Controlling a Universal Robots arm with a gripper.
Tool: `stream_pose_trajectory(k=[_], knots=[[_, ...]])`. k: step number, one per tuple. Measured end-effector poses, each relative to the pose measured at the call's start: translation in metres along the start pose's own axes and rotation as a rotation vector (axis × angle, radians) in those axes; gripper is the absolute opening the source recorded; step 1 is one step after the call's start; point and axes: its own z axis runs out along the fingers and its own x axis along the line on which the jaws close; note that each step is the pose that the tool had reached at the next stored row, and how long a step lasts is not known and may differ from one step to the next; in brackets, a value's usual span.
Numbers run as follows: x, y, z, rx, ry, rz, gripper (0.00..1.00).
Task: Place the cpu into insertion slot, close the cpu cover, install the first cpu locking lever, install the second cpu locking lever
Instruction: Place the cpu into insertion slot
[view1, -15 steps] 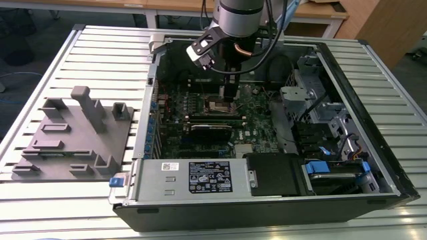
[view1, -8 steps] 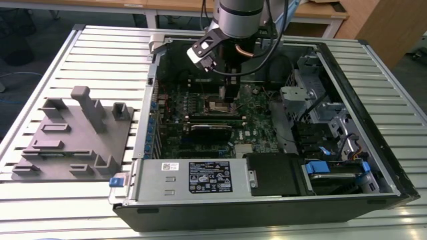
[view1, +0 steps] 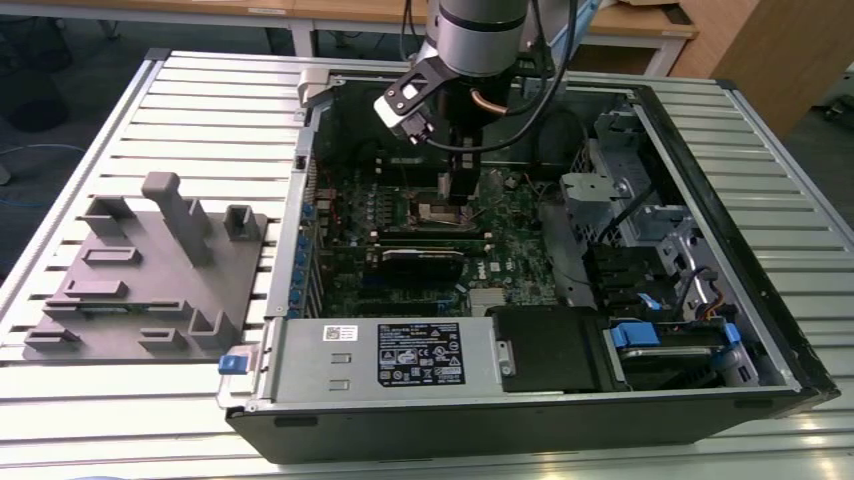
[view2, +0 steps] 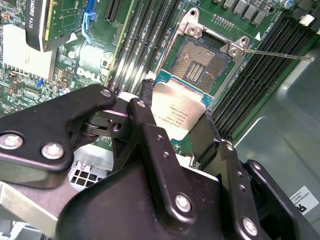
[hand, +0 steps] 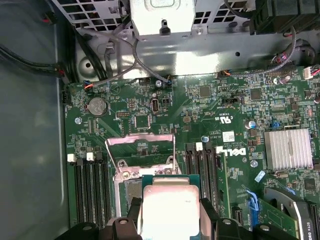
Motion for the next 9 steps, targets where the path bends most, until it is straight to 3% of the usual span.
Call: stream_pose_trajectory(k=[6,9], knots=[[-0.0001,-0.0009,0.0001,-0.0001,0.0002,-0.001,0.54],[-0.0001,-0.0014,0.0006,0.0003,0.0010,-0.027,0.54]])
